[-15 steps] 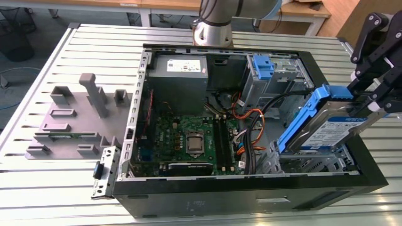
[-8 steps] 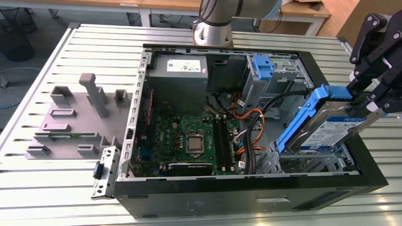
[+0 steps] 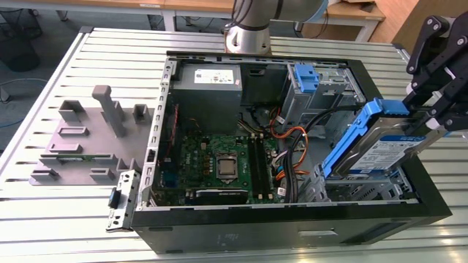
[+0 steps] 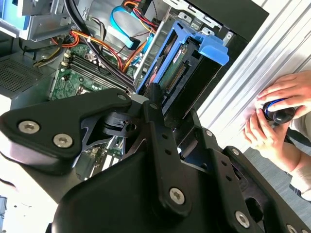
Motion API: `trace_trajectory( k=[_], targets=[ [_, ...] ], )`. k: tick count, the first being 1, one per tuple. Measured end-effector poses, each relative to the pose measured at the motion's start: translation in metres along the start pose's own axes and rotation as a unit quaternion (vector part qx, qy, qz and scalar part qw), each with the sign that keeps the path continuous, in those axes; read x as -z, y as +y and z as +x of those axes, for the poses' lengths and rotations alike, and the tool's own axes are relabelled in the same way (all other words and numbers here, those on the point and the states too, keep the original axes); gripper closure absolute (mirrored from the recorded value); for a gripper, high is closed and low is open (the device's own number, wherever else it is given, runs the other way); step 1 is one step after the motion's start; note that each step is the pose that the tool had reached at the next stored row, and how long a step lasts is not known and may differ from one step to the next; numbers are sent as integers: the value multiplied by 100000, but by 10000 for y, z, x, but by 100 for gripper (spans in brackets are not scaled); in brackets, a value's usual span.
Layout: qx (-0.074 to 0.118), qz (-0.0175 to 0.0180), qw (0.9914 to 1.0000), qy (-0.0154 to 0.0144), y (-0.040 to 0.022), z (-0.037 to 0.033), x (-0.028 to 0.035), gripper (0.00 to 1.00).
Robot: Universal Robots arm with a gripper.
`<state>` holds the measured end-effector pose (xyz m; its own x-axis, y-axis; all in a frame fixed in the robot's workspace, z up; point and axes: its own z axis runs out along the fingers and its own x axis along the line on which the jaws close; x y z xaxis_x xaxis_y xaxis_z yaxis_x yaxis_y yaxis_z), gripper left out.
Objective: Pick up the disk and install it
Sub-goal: 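Pick up the disk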
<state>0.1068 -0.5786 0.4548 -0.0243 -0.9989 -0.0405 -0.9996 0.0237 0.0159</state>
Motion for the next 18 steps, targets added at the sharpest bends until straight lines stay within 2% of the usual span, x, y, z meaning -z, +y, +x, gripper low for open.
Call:
trace_trajectory(
  k=[18],
  targets=[
    [-58,2,100000,2,-8,-17,-24,65]
  ],
)
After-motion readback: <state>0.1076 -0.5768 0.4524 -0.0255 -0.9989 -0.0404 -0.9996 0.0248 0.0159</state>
